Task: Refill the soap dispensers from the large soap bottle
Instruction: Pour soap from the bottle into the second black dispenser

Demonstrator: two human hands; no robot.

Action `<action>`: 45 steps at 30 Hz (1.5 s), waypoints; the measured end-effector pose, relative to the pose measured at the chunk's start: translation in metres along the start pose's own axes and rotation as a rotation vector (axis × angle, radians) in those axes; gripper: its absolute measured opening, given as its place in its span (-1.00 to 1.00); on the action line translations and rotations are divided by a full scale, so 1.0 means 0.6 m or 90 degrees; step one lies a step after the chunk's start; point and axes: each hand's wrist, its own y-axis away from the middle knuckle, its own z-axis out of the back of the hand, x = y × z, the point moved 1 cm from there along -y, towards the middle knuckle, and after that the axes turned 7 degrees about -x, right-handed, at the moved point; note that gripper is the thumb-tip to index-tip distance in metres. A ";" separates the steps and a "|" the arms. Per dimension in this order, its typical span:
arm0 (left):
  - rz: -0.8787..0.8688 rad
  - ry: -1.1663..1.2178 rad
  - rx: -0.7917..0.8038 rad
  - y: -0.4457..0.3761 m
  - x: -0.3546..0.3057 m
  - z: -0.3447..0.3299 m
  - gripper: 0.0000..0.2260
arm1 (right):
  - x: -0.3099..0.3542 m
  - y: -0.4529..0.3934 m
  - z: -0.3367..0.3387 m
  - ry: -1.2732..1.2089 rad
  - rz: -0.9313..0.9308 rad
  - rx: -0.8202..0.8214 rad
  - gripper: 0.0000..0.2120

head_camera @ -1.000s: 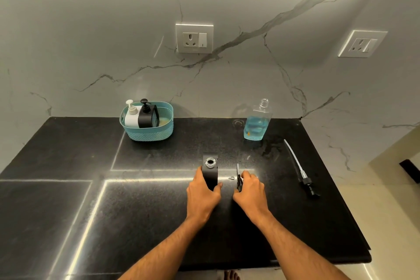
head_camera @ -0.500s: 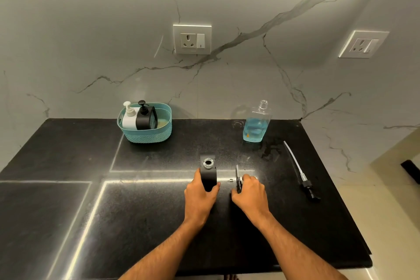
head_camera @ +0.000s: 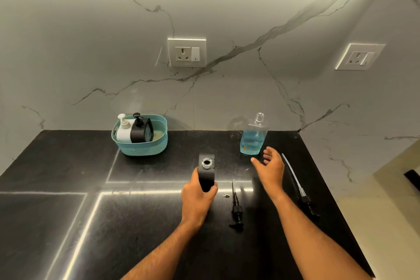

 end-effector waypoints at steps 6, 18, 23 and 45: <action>0.013 0.001 0.001 -0.027 -0.010 -0.023 -0.54 | 0.012 -0.084 0.003 -0.044 -0.062 0.048 -0.14; 0.022 0.001 -0.021 -0.082 -0.021 -0.054 -0.51 | 0.015 -0.171 -0.030 -0.168 -0.069 0.218 -0.38; 0.028 -0.002 -0.021 -0.096 -0.019 -0.062 -0.49 | 0.005 -0.181 -0.045 -0.171 -0.066 0.197 -0.39; 0.004 -0.002 -0.023 -0.087 -0.037 -0.037 -0.51 | 0.017 -0.100 -0.025 -0.108 0.118 -0.014 -0.47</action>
